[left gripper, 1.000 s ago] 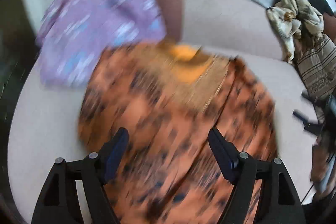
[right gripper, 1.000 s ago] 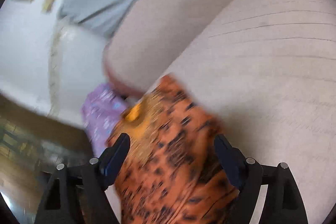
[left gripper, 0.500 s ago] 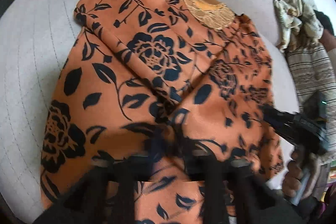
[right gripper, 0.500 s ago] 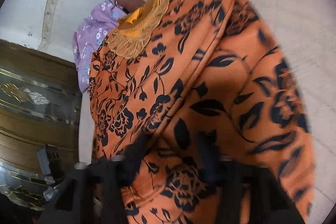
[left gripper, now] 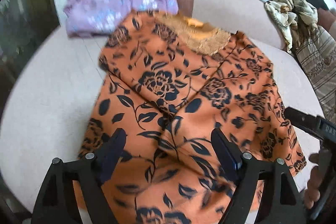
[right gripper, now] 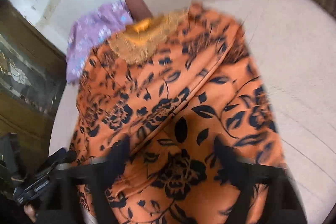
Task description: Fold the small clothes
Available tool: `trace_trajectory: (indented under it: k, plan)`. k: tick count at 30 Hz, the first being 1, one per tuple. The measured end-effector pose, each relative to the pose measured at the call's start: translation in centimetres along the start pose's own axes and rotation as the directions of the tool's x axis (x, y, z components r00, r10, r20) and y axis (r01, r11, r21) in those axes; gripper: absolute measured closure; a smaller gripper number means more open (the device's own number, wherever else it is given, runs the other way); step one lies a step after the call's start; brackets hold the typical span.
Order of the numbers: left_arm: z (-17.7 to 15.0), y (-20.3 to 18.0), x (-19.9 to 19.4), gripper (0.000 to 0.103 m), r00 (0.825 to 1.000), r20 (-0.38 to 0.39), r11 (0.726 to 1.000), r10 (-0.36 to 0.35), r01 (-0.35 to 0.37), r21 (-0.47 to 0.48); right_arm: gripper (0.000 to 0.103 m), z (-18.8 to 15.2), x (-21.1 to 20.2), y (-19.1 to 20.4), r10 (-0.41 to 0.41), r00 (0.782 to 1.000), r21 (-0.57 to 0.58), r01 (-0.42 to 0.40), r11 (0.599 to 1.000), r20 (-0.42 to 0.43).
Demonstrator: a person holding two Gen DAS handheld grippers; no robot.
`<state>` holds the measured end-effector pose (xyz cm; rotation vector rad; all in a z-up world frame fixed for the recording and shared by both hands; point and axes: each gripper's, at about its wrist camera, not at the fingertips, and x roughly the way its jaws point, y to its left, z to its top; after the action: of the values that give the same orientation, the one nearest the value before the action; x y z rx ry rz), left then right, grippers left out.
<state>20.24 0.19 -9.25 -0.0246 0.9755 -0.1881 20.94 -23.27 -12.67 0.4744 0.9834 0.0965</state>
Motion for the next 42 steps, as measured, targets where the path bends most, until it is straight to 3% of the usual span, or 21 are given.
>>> trace_trajectory:
  k: [3,5,7,10,12,15,16,18,21,25,27,29,31,36,38,39,41,42]
  plan:
    - [-0.9,-1.6,-3.1,0.020,0.999,0.045,0.999,0.020,-0.022,0.037,0.016,-1.9,-2.5,0.4,-0.016,0.999,-0.029,0.017,0.999,0.032]
    - [-1.2,-1.2,-5.0,0.020,0.998,0.041,0.999,-0.038,0.038,0.002,0.016,-2.6,-4.2,0.5,-0.024,0.998,-0.010,0.025,1.000,0.062]
    - [-2.0,-0.2,-6.8,0.015,0.995,0.056,0.995,-0.078,0.082,-0.062,0.016,-3.5,-6.2,0.9,0.036,0.994,-0.025,-0.034,0.999,0.098]
    - [-3.1,-0.2,-6.8,0.013,0.998,0.032,0.997,-0.049,0.051,-0.051,0.016,-4.9,-7.6,1.7,0.005,0.995,-0.056,0.001,0.998,0.095]
    - [-3.9,0.2,-7.3,0.013,0.997,0.047,0.995,-0.066,0.070,-0.076,0.016,-5.8,-8.9,1.9,0.040,0.992,-0.064,-0.032,0.997,0.118]
    - [-4.5,0.5,-7.8,0.013,0.997,0.032,0.992,-0.070,0.073,-0.101,0.016,-6.4,-8.9,1.9,-0.001,0.996,-0.066,0.007,0.998,0.093]
    - [-4.6,0.5,-8.1,0.013,0.996,0.041,0.991,-0.083,0.087,-0.102,0.017,-6.6,-9.2,1.5,0.022,0.995,-0.049,-0.017,0.999,0.100]
    - [-4.9,0.0,-8.5,0.013,0.997,0.055,0.997,-0.045,0.048,-0.066,0.017,-6.9,-9.8,1.0,0.056,0.992,-0.032,-0.053,0.998,0.115]
    - [-5.3,0.0,-7.5,0.013,0.999,0.037,1.000,0.020,-0.019,-0.017,0.017,-7.2,-9.0,0.5,0.008,0.995,-0.041,-0.004,0.999,0.104]
    - [-5.9,2.2,-6.4,0.013,1.000,-0.009,0.996,0.013,-0.013,-0.094,0.017,-7.4,-7.7,-1.0,0.011,0.998,0.012,-0.012,1.000,0.064]
    - [-5.8,3.4,-7.5,0.013,0.999,0.045,0.990,-0.024,0.030,-0.139,0.017,-7.2,-8.2,-0.8,0.020,0.996,0.002,-0.020,1.000,0.085]
    - [-5.4,3.9,-8.1,0.013,0.997,0.078,0.991,-0.011,0.022,-0.135,0.017,-6.8,-9.3,-0.2,0.023,0.991,-0.038,-0.018,0.999,0.129]
    - [-4.6,4.4,-7.4,0.013,0.999,0.053,0.993,0.010,-0.004,-0.119,0.017,-5.9,-9.4,0.1,0.001,0.994,-0.062,0.006,0.998,0.113]
    - [-1.7,8.5,-3.1,0.013,0.996,-0.089,0.982,-0.005,-0.012,-0.191,0.018,-3.3,-8.6,-2.5,-0.001,0.999,-0.040,0.003,0.999,0.051]
    - [-1.8,9.9,-2.1,0.013,0.996,-0.078,0.980,0.043,-0.058,-0.191,0.020,-3.0,-7.8,-4.8,-0.031,0.998,-0.017,0.032,0.999,0.054]
    - [-2.3,10.7,-1.6,0.013,0.995,-0.074,0.978,0.071,-0.084,-0.191,0.022,-3.1,-7.3,-5.9,-0.028,0.999,0.019,0.028,0.999,0.037]
    - [-3.7,12.2,-0.6,0.013,0.996,-0.079,0.973,0.045,-0.062,-0.223,0.044,-3.3,-6.1,-8.7,0.000,1.000,0.173,0.005,0.985,-0.028]
    - [-4.7,12.9,0.5,0.014,0.991,-0.137,0.963,0.010,-0.046,-0.267,0.044,-3.0,-6.2,-9.1,0.011,1.000,0.189,-0.005,0.982,-0.026]
